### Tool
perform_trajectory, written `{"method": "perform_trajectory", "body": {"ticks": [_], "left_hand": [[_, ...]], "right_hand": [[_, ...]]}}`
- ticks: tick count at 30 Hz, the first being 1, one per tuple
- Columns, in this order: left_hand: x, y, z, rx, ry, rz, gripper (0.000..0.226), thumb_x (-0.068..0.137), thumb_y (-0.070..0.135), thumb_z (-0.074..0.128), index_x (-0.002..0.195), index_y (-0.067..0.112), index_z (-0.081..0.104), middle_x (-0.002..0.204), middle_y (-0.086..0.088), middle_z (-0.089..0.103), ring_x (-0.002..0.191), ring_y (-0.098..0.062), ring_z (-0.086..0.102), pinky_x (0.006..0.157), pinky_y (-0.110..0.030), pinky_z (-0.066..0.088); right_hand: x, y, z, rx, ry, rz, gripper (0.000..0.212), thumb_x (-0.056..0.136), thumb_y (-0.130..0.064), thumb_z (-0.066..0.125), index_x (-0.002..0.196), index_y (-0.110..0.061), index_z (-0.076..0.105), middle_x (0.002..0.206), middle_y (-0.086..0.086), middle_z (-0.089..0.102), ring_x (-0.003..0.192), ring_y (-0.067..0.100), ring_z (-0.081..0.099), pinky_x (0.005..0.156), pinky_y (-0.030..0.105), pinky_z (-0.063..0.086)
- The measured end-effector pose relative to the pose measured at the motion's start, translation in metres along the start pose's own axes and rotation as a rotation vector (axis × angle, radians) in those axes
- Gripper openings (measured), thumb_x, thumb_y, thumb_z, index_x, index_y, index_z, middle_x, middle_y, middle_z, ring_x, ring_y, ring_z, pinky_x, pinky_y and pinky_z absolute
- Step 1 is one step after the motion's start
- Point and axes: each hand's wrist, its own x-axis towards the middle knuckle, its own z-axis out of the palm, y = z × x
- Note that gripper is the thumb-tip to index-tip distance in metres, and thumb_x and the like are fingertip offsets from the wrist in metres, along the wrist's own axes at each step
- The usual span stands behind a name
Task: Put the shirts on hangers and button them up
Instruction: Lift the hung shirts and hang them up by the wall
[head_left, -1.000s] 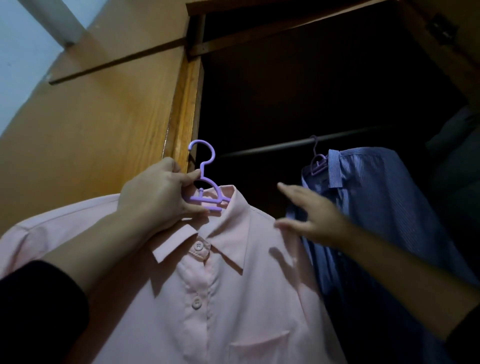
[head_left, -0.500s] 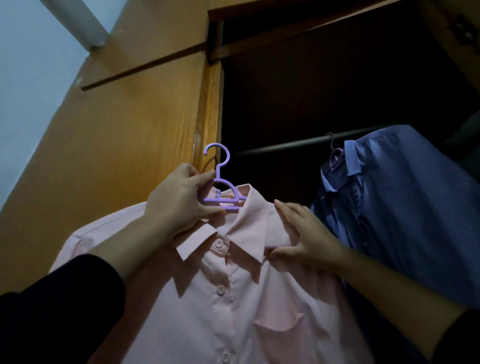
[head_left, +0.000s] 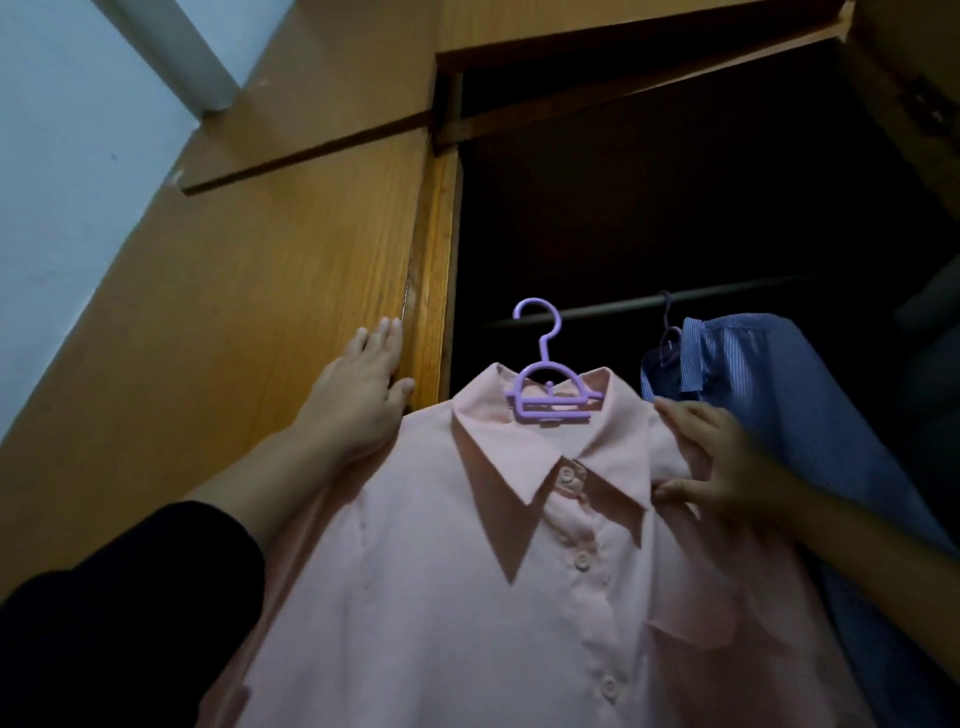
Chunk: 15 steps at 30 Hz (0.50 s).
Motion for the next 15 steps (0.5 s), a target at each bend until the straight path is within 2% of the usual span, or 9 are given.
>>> {"method": "perform_trajectory", "body": {"ticks": [2,6,10,12,15], "left_hand": [[0.001,-0.001,0.001,0.008,-0.001,0.006,0.064,0.103,0.033,0.031,0.152,0.019,-0.007,0.16,0.001,-0.009,0.147,-0.018,-0.008,0.118,-0.039,0.007],[-0.002,-0.006,0.004,-0.001,0.019,0.043,0.061,0.103,0.036,0.027,0.152,0.021,-0.006,0.16,0.001,-0.01,0.147,-0.017,-0.009,0.118,-0.038,0.002],[-0.004,-0.008,0.008,-0.048,0.064,0.054,0.059,0.102,0.036,0.027,0.152,0.024,-0.003,0.16,0.003,-0.007,0.147,-0.017,-0.008,0.118,-0.038,0.002],[-0.004,-0.007,0.01,-0.098,0.089,0.057,0.058,0.102,0.034,0.029,0.152,0.023,0.0,0.16,0.003,-0.004,0.147,-0.017,-0.007,0.118,-0.039,0.002],[-0.006,-0.005,0.011,-0.158,0.111,0.056,0.058,0.102,0.03,0.032,0.152,0.022,0.003,0.16,0.003,-0.002,0.147,-0.016,-0.006,0.118,-0.039,0.0]], "right_hand": [[-0.001,0.009,-0.01,-0.057,-0.009,0.036,0.12,0.048,-0.084,0.054,0.146,-0.021,0.025,0.138,0.007,0.043,0.125,0.021,0.039,0.1,0.028,0.027],[-0.006,0.038,-0.029,-0.122,-0.011,0.128,0.133,0.041,-0.099,0.038,0.147,-0.021,0.026,0.144,0.008,0.039,0.132,0.025,0.035,0.107,0.037,0.028],[-0.01,0.054,-0.044,-0.113,0.028,0.245,0.125,0.043,-0.08,0.053,0.148,-0.018,0.024,0.149,0.013,0.034,0.137,0.031,0.03,0.112,0.038,0.022],[-0.01,0.06,-0.05,-0.137,0.035,0.285,0.123,0.049,-0.079,0.063,0.148,-0.017,0.023,0.149,0.015,0.033,0.137,0.034,0.029,0.112,0.041,0.022],[-0.008,0.063,-0.054,-0.222,0.007,0.345,0.122,0.05,-0.084,0.056,0.15,-0.024,0.019,0.153,0.01,0.028,0.139,0.033,0.025,0.112,0.043,0.022]]}}
